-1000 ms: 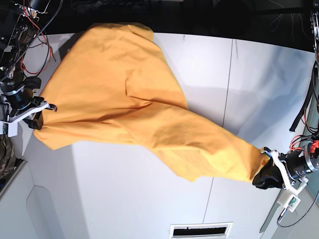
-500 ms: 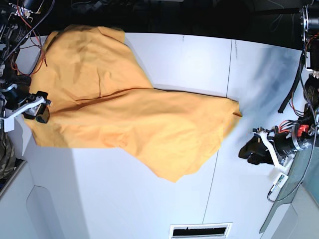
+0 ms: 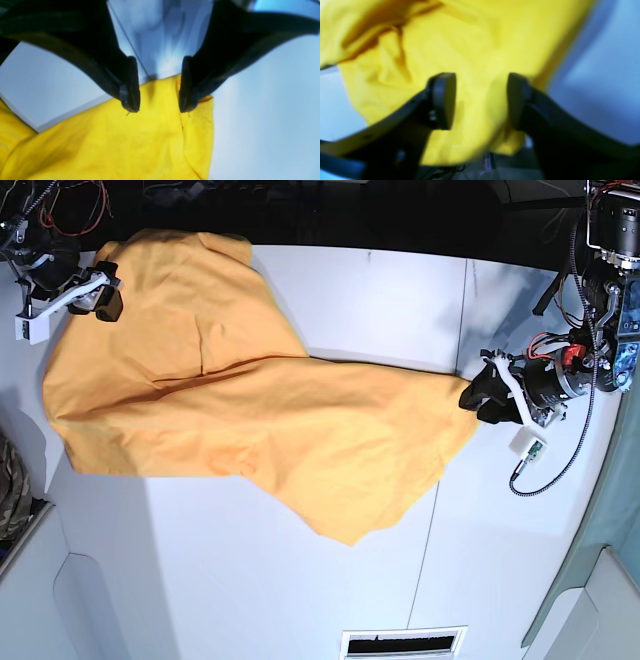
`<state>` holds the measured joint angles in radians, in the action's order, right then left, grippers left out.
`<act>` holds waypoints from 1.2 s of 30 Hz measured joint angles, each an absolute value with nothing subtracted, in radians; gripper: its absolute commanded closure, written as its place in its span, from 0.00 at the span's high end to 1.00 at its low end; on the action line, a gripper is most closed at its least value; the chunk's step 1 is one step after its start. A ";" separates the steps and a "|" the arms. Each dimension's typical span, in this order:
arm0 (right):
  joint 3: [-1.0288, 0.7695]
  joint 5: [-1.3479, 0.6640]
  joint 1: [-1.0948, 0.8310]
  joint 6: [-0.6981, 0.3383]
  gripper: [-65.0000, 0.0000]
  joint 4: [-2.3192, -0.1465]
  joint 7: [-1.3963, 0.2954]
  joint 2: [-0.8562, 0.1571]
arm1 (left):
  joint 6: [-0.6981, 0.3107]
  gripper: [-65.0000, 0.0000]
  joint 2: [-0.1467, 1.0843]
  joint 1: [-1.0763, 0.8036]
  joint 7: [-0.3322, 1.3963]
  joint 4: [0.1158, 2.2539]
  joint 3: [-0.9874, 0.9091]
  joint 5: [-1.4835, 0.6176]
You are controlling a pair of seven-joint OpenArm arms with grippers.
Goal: Layout the t-shirt on the table in an organized manner, then fold the t-shirt properly
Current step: 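Lift and stretch the shirt between both grippers, pulling apart, then lay the stretched shirt flat on the table and release both grippers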
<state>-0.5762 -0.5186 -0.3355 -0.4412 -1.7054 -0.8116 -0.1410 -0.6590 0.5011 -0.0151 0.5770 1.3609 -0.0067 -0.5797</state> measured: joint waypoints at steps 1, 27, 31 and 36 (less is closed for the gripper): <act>-0.577 -0.515 -0.342 -0.442 0.66 -1.705 -0.801 -0.142 | -0.659 0.45 0.498 -0.017 0.560 1.361 -0.006 -0.570; -0.580 -0.493 -0.321 -0.498 0.00 -1.591 -0.762 -0.141 | -0.689 0.00 0.560 0.044 0.623 1.361 0.036 -0.770; -0.610 -0.511 -0.310 -0.517 0.00 -1.706 -0.756 -0.141 | -0.689 0.00 0.653 0.047 0.738 1.528 -0.059 -0.879; -0.642 -0.533 -0.284 -0.524 0.00 -1.823 -0.757 -0.207 | -0.690 0.00 0.725 0.048 0.823 1.688 -0.175 -0.991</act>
